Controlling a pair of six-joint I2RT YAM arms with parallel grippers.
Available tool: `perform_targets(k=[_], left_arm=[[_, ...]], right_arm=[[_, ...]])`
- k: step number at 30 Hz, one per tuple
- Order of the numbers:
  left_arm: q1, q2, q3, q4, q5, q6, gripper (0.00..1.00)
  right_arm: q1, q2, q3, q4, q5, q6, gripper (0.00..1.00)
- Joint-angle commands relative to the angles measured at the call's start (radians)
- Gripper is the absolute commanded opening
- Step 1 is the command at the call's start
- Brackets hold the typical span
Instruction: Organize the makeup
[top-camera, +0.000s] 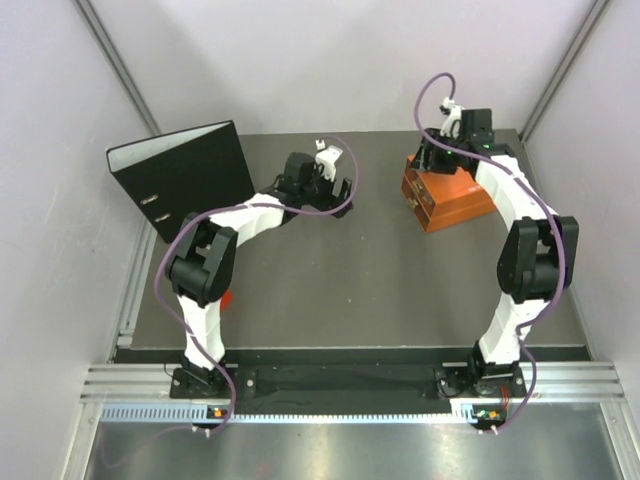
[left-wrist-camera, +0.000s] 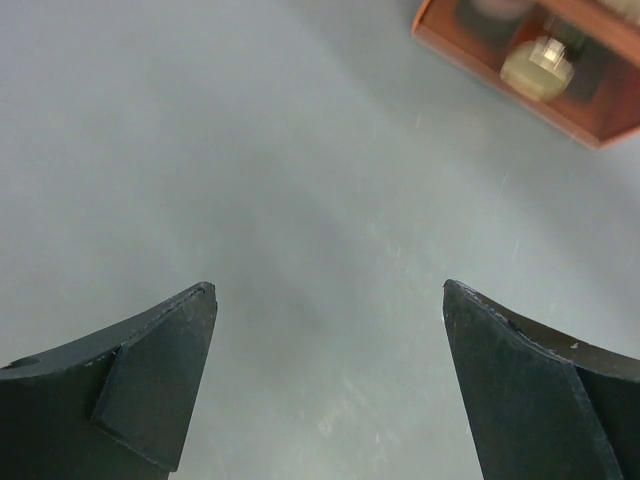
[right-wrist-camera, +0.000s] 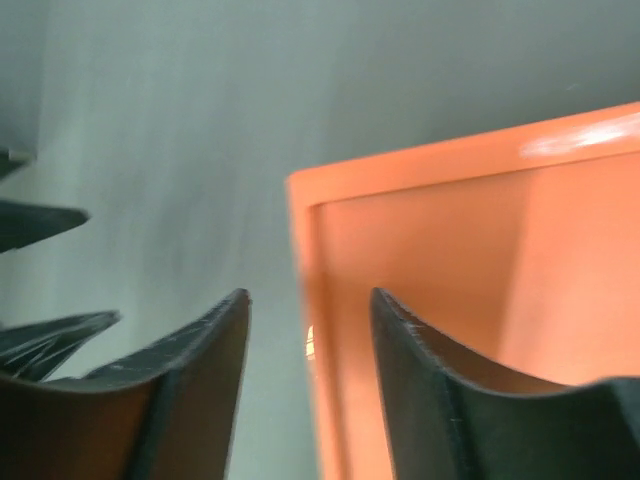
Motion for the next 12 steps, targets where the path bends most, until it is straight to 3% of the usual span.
perform_targets(k=[1,7,9,12], left_arm=[[0.001,-0.052,-0.015,-0.049,-0.017,-0.034,0.99],[0.001,-0.05,-0.02,-0.063,-0.054,-0.101,0.99],[0.001,-0.041,0.0,-0.098,-0.12,-0.135,0.99],[0.003,-0.034,0.014,-0.108,-0.129,-0.134,0.99]], right_arm=[[0.09,-0.082,0.012,-0.099,0.019,-0.067,0.59],[0.193,-0.215,-0.085,-0.077,0.01,-0.056,0.69],[0.221,-0.249,-0.128,-0.053,0.011,-0.038,0.87],[0.238,-0.303,-0.178,-0.022,0.013,-0.005,1.0]])
